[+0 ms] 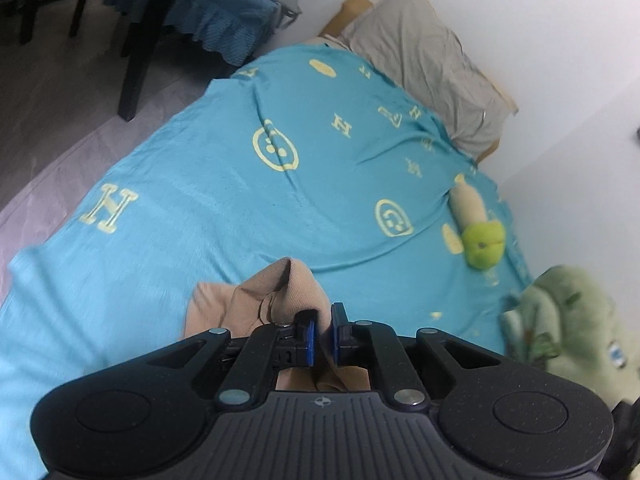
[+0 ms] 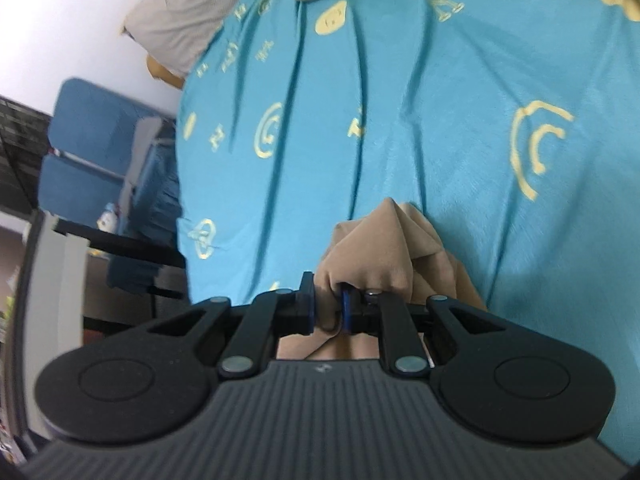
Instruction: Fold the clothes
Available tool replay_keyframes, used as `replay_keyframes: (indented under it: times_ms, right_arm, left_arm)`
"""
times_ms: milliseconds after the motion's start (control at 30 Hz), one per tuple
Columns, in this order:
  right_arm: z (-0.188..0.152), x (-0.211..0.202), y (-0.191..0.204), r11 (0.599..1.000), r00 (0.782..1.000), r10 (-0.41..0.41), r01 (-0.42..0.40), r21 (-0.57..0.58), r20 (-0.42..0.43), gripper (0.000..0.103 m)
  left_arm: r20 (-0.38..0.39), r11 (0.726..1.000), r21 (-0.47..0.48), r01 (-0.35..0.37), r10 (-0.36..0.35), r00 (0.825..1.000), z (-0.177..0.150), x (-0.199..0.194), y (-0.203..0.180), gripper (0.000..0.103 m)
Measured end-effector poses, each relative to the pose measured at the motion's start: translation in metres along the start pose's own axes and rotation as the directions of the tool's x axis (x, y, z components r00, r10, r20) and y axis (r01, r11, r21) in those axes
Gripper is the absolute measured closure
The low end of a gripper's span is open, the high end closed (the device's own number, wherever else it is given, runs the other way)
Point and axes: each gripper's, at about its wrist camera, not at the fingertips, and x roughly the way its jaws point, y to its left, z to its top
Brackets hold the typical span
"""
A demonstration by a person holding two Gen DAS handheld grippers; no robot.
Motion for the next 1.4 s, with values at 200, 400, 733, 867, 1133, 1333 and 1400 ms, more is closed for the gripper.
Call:
replay_keyframes:
  times_ms: [200,400,733,867,1133,1333,1400]
  right_arm:
    - [0.002,0.019,-0.002,0.998,0.999,-0.026,0.025,-0.054,-0.023,0.086]
    - [-0.002,0.001,0.004,0.992,1.0,0.016,-0.014,-0.128,0.014,0.08]
    - [-0.018,-0.05,0.028,0.934,0.976,0.177,-0.127,-0.334,0.124,0.0]
    - [-0.021,-0.03,0.033,0.897,0.987,0.094,-0.027,-0.442,0.131,0.002]
    - [-0.026,0.014,0.034,0.806,0.989,-0.055,0.126,-0.578,0.139,0.061]
    - [-0.043,0.0,0.035,0.79,0.984,-0.064,0.152,-0.594,0.165,0.061]
    - [-0.049,-0.011,0.037,0.798,0.983,-0.066,0.156,-0.581,0.173,0.059]
  left_arm:
    - [-0.032,0.999,0.037,-0.023,0.024,0.999,0.0,0.028,0.007,0.093]
    - [-0.008,0.994,0.108,-0.005,0.006,1.0,-0.005,0.016,0.0,0.08]
    - [0.138,0.92,0.392,0.007,-0.066,0.988,-0.029,-0.034,-0.042,0.012]
    - [0.13,0.892,0.449,-0.041,-0.02,0.991,-0.037,-0.024,-0.039,0.012]
    - [0.067,0.88,0.46,-0.119,0.099,0.993,-0.033,0.025,-0.022,0.015]
    - [0.074,0.854,0.506,-0.12,0.095,0.993,-0.037,0.018,-0.023,0.019]
    - [0.085,0.852,0.512,-0.107,0.074,0.994,-0.04,0.003,-0.026,0.019]
